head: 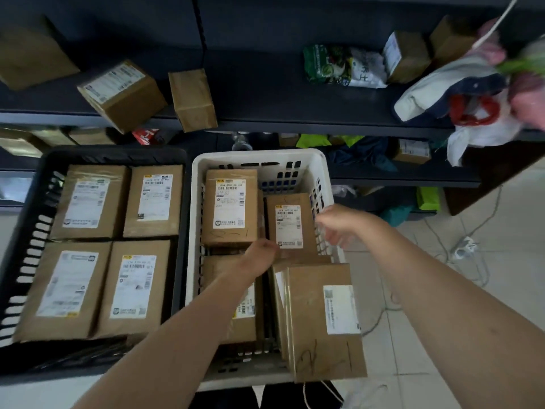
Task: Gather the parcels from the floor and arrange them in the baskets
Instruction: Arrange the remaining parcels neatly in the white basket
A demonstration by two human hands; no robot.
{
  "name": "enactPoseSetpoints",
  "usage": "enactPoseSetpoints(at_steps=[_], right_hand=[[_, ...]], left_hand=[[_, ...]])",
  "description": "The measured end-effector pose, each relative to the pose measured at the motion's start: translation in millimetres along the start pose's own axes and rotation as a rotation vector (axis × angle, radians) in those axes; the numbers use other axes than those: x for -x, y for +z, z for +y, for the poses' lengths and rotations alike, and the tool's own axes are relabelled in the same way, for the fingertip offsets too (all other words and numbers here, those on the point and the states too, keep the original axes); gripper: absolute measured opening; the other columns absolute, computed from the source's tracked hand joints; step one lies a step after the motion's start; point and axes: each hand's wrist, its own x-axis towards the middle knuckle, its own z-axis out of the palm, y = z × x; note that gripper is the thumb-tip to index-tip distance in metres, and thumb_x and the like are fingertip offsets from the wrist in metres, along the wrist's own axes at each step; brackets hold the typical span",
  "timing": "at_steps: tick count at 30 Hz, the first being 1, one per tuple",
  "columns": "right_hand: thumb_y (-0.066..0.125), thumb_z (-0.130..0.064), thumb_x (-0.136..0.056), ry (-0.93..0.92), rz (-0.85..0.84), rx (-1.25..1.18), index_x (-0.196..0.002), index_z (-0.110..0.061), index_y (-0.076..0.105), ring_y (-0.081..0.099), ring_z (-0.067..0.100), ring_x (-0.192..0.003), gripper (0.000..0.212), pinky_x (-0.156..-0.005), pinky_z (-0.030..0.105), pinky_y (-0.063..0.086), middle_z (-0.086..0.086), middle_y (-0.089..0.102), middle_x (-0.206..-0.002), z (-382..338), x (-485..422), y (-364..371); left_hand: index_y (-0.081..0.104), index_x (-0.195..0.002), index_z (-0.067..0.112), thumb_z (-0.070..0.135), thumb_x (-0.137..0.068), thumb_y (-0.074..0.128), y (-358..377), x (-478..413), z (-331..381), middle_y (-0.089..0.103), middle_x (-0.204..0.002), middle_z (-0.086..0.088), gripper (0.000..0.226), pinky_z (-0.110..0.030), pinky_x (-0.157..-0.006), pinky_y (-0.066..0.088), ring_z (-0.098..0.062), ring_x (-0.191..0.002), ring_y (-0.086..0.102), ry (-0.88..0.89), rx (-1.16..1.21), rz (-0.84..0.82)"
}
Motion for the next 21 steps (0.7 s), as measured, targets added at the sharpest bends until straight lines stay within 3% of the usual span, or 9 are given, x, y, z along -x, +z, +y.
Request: enactPoseSetpoints(at_steps=[4,6,8,12,14,18,21], right_hand=[[0.042,-0.028,-0.098,0.029,-0.04,0.053,-0.124,-0.012,0.054,0.067,0.03,-0.085,0.033,-0.074,0.045,0.06,0.015,0.063,-0.103,21.0,27.7,17.1],[0.041,-0.031,-0.098,0.035,-0.072,-0.015,-0.119,-0.011,0.052,0.067,0.034,-0.088,0.031,-0.075,0.049,0.061,0.016,0.061,-0.115,34.1,41.1,26.0],[0.039,-0.041,-0.1,0.026,-0.083,-0.114,-0.12,-0.01,0.05,0.067,0.035,-0.09,0.038,-0.074,0.05,0.061,0.018,0.061,-0.122,44.5,52.3,32.8],[0.036,-0.055,-0.1,0.008,-0.098,-0.287,-0.133,-0.011,0.046,0.063,0.036,-0.081,0.056,-0.062,0.047,0.057,0.018,0.061,-0.102,60.4,70.7,41.0],[0.035,-0.062,-0.098,0.023,-0.147,-0.355,-0.127,-0.012,0.047,0.061,0.036,-0.079,0.058,-0.07,0.053,0.055,0.017,0.06,-0.094,68.4,79.3,44.5],[0.039,-0.072,-0.091,0.036,-0.196,-0.421,-0.133,-0.011,0.047,0.06,0.038,-0.082,0.075,-0.086,0.059,0.051,0.018,0.06,-0.095,86.4,81.4,49.4],[0.051,-0.077,-0.082,0.037,-0.243,-0.441,-0.137,-0.013,0.046,0.061,0.041,-0.1,0.085,-0.088,0.059,0.053,0.019,0.058,-0.102,94.3,81.9,50.8]], left_hand=[[0.056,-0.112,0.021,0.033,-0.102,0.038,11.3,42.7,-19.8,0.058,-0.123,-0.006,0.024,-0.045,-0.1,0.047,-0.024,-0.115,0.053,-0.02,0.03,-0.006],[0.05,-0.133,0.023,0.054,-0.099,0.036,16.0,59.5,-34.5,0.054,-0.136,-0.007,0.048,-0.046,-0.097,0.047,-0.026,-0.123,0.051,-0.096,0.109,-0.037],[0.046,-0.139,0.023,0.071,-0.092,0.032,21.6,72.4,-49.4,0.053,-0.137,-0.008,0.068,-0.046,-0.093,0.049,-0.029,-0.124,0.051,-0.156,0.194,-0.096],[0.05,-0.13,0.026,0.091,-0.07,0.039,38.6,90.7,-67.3,0.061,-0.124,-0.007,0.09,-0.054,-0.094,0.051,-0.032,-0.117,0.058,-0.166,0.302,-0.178],[0.048,-0.132,0.027,0.09,-0.072,0.04,49.0,96.3,-69.5,0.06,-0.127,-0.008,0.087,-0.056,-0.098,0.048,-0.031,-0.116,0.059,-0.141,0.301,-0.158],[0.037,-0.143,0.026,0.085,-0.074,0.045,63.6,99.9,-65.7,0.059,-0.129,-0.005,0.091,-0.053,-0.102,0.046,-0.027,-0.115,0.059,-0.121,0.257,-0.069],[0.027,-0.146,0.029,0.073,-0.085,0.047,69.5,98.1,-59.2,0.057,-0.126,-0.004,0.078,-0.052,-0.098,0.05,-0.027,-0.112,0.059,-0.072,0.218,-0.013]])
